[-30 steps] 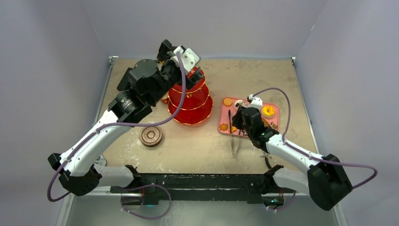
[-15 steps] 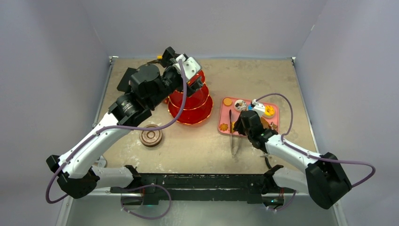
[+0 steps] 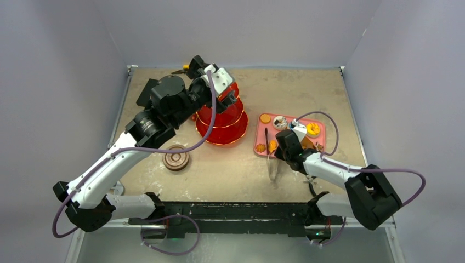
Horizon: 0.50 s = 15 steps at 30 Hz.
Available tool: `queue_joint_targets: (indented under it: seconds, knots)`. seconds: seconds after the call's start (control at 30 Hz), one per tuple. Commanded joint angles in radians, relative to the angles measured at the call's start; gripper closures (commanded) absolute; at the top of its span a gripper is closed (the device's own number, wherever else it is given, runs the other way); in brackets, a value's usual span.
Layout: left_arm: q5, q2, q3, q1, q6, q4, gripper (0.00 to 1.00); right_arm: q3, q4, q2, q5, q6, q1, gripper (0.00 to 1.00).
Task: Serve the afternoon tea
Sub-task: Pick up the clamp from the center of the board.
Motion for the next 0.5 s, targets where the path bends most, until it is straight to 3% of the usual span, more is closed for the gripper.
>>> queue_joint_targets:
  seconds: [0.0, 0.23, 0.37, 0.47]
  knots:
    - [0.055, -0.031, -0.027, 0.006, 0.004, 0.022, 0.01, 0.037, -0.040, -0.054, 0.053, -0.001, 0.008, 0.87]
    - [0.254, -0.092, -0.161, 0.004, 0.132, 0.071, 0.01, 0.118, -0.135, -0.224, 0.047, -0.086, 0.011, 1.00]
    - [0.425, -0.138, -0.272, 0.005, 0.351, 0.078, 0.01, 0.180, -0.181, -0.259, -0.059, -0.142, 0.011, 1.00]
    - [0.526, -0.177, -0.378, 0.002, 0.617, 0.078, 0.01, 0.254, -0.240, -0.260, -0.216, -0.182, 0.011, 1.00]
